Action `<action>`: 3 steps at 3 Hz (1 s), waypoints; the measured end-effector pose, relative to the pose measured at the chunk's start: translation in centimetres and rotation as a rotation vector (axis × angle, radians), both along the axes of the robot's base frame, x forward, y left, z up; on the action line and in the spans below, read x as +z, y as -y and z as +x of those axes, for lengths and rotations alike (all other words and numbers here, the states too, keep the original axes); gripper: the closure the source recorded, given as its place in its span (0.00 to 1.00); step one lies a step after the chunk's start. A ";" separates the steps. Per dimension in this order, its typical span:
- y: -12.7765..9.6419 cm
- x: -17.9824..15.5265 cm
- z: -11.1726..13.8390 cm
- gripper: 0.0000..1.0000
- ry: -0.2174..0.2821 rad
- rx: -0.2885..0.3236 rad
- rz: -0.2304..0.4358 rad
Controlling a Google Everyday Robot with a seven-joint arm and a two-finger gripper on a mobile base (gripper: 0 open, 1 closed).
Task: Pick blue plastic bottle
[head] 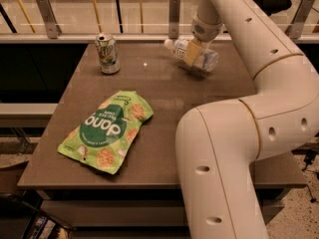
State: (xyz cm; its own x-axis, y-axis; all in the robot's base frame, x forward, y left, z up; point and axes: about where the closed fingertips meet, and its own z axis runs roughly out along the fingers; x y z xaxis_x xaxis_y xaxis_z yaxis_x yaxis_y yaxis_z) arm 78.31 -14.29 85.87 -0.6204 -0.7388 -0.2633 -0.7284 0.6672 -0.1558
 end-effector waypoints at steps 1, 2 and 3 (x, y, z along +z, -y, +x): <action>0.7 2.5 -0.6 1.00 0.034 -0.031 -0.024; 1.4 5.7 -1.7 1.00 0.083 -0.073 -0.049; 2.1 8.7 -3.4 1.00 0.136 -0.111 -0.067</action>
Offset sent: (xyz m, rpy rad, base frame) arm -0.0821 -0.0169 0.0893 -0.0843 -0.1572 -0.1347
